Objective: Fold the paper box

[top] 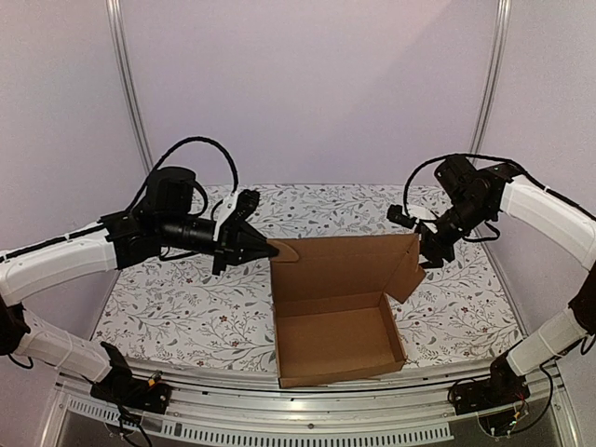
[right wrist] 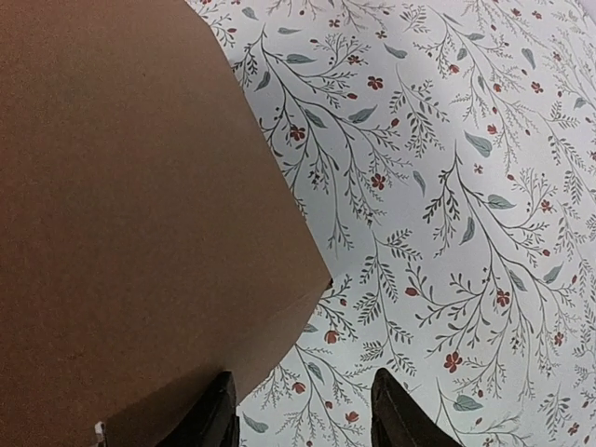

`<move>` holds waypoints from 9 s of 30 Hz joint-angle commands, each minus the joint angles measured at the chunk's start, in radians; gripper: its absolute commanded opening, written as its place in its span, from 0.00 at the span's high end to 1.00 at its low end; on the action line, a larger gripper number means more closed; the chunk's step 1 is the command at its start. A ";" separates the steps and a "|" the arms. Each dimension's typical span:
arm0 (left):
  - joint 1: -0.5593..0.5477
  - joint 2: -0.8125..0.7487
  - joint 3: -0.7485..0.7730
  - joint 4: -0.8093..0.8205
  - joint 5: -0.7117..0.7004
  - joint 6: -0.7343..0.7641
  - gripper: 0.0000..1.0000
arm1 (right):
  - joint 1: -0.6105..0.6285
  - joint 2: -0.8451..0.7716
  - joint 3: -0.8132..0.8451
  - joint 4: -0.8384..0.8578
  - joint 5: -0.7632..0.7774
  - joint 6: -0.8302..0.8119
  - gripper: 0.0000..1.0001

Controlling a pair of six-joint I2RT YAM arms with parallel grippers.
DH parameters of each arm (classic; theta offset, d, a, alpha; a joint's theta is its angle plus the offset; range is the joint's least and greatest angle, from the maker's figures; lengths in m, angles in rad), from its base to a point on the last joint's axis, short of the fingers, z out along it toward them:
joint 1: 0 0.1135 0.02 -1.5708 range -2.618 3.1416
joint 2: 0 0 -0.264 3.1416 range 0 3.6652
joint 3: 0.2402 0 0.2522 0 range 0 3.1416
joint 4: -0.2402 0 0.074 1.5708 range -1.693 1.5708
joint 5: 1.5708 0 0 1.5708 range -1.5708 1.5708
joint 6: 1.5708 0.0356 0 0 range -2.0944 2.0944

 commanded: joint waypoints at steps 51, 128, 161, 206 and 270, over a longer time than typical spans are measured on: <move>0.113 -0.080 -0.058 -0.021 -0.285 -0.106 1.00 | -0.020 0.546 0.533 0.236 -0.167 0.061 0.46; 0.036 -0.085 -0.059 0.053 -0.392 -0.279 1.00 | 0.081 0.484 0.352 0.344 -0.347 0.972 0.68; -0.422 -0.062 -0.075 -0.203 -0.674 0.067 1.00 | -0.260 0.086 -0.076 -0.350 -0.233 -0.242 0.31; -0.597 0.024 0.047 -0.384 -0.901 0.154 1.00 | -0.248 0.298 -0.049 0.035 -0.010 0.097 0.31; -0.410 -0.077 -0.063 -0.241 -0.810 0.014 1.00 | 1.132 0.373 0.078 0.308 1.005 -0.218 0.94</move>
